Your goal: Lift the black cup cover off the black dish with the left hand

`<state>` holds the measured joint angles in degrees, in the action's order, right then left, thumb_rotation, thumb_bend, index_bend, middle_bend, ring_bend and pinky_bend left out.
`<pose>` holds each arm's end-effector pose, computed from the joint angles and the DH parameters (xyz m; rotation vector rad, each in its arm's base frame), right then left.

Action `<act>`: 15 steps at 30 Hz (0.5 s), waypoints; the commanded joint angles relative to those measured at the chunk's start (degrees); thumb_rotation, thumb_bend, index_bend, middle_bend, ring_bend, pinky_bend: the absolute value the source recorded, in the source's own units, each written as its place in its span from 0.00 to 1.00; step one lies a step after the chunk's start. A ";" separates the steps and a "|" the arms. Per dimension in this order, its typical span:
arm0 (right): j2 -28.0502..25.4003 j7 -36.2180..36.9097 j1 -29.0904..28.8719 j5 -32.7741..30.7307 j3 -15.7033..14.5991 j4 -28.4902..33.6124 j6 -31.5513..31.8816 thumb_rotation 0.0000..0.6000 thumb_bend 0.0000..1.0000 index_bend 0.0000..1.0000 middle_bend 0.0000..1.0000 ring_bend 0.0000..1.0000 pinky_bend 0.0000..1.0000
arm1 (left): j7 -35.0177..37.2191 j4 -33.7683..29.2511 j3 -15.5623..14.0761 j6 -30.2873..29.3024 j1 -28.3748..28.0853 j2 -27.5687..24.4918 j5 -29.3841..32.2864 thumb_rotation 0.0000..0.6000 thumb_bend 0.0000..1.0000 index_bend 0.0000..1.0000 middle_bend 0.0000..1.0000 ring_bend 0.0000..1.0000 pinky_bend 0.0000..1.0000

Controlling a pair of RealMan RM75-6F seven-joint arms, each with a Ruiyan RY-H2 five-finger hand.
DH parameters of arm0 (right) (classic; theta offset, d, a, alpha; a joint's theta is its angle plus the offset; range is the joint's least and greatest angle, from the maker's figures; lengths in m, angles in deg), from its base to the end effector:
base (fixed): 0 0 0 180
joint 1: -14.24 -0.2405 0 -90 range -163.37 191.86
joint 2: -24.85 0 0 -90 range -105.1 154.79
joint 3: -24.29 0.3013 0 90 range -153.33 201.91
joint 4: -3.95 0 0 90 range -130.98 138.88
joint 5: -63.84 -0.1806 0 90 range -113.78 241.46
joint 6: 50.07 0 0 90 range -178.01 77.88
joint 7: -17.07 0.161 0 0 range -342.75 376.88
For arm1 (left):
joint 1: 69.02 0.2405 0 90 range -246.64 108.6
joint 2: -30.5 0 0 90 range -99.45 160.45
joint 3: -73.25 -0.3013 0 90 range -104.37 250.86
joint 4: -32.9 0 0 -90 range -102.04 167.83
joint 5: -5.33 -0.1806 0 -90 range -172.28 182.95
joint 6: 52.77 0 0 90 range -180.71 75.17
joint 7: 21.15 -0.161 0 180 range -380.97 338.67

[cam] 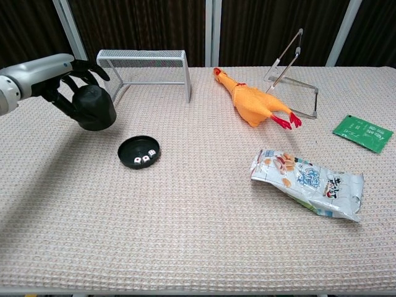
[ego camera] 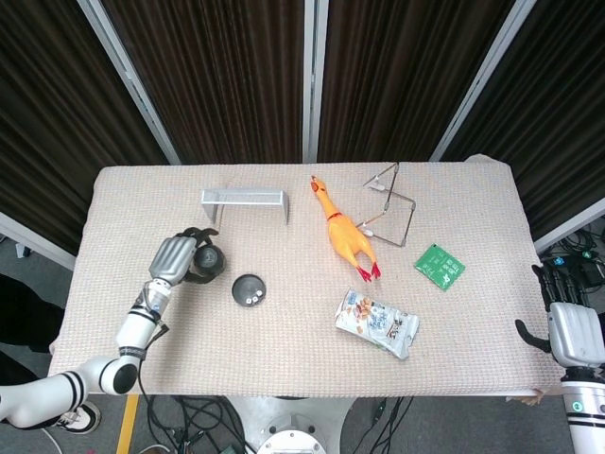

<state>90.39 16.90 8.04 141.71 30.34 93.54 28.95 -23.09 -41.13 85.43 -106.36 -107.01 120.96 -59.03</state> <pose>-0.3648 -0.2166 0.2034 1.3002 -0.9729 0.8178 -0.2357 0.3959 0.0172 -1.6294 -1.2015 -0.9949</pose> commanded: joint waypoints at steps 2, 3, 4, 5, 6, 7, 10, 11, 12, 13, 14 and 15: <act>0.05 -0.36 -0.02 0.45 0.02 0.20 0.46 1.00 0.19 0.00 0.02 0.00 0.00 | 2.06 4.26 0.23 -0.34 0.47 1.26 -0.09 1.00 0.20 0.21 0.32 0.19 0.28; 0.01 -0.35 -0.01 0.55 0.07 0.28 0.63 1.00 0.19 0.00 0.02 0.00 0.00 | 2.72 4.48 0.37 0.08 0.53 1.22 0.18 1.00 0.20 0.20 0.31 0.18 0.28; -0.06 -0.37 -0.01 0.57 0.18 0.34 0.79 1.00 0.19 0.00 0.02 0.00 0.00 | 3.39 4.68 0.47 0.35 0.62 1.09 0.25 1.00 0.19 0.19 0.29 0.17 0.28; -0.11 -0.41 0.00 0.51 0.23 0.37 0.82 1.00 0.19 0.00 0.02 0.00 0.00 | 3.77 4.81 0.45 0.36 0.72 0.99 0.11 1.00 0.17 0.18 0.26 0.16 0.27; -0.15 -0.33 0.00 0.46 0.27 0.41 0.83 1.00 0.19 0.00 0.02 0.00 0.00 | 4.15 4.85 0.40 0.35 0.83 0.92 -0.07 1.00 0.16 0.17 0.24 0.15 0.27; -0.16 -0.02 0.01 0.47 0.30 0.45 0.83 1.00 0.18 0.00 0.02 0.00 0.00 | 4.58 4.82 0.31 0.21 1.02 0.84 -0.34 1.00 0.15 0.16 0.21 0.13 0.26; -0.14 0.05 0.05 0.43 0.21 0.35 0.72 1.00 0.17 0.00 0.02 0.00 0.00 | 5.21 4.86 0.03 -0.12 1.34 0.66 -1.07 1.00 0.10 0.14 0.14 0.09 0.20; -0.12 0.00 0.05 0.45 0.20 0.35 0.74 1.00 0.18 0.00 0.02 0.00 0.00 | 5.23 5.02 0.03 -0.42 1.41 0.71 -1.29 1.00 0.09 0.14 0.13 0.08 0.19; -0.13 0.03 0.09 0.49 0.20 0.41 0.86 1.00 0.18 0.00 0.02 0.00 0.00 | 5.24 5.14 0.02 -0.72 1.48 0.75 -1.53 1.00 0.09 0.13 0.12 0.07 0.18; -0.17 0.06 0.11 0.51 0.23 0.45 0.94 1.00 0.18 0.00 0.02 0.00 0.00 | 5.34 5.07 0.05 -0.85 1.54 0.70 -1.62 1.00 0.09 0.13 0.12 0.07 0.18; -0.22 0.09 0.14 0.53 0.29 0.46 1.07 1.00 0.18 0.00 0.02 0.00 0.00 | 5.39 4.91 0.12 -0.99 1.61 0.60 -1.65 1.00 0.09 0.13 0.12 0.07 0.17; -0.27 0.15 0.18 0.57 0.36 0.47 1.24 1.00 0.18 0.00 0.02 0.00 0.00 | 5.31 4.67 0.23 -1.22 1.70 0.45 -1.61 1.00 0.08 0.13 0.12 0.07 0.17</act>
<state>90.15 17.03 8.20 142.26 30.67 94.00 30.14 -17.75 -36.30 85.58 -107.40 -105.39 121.52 -60.63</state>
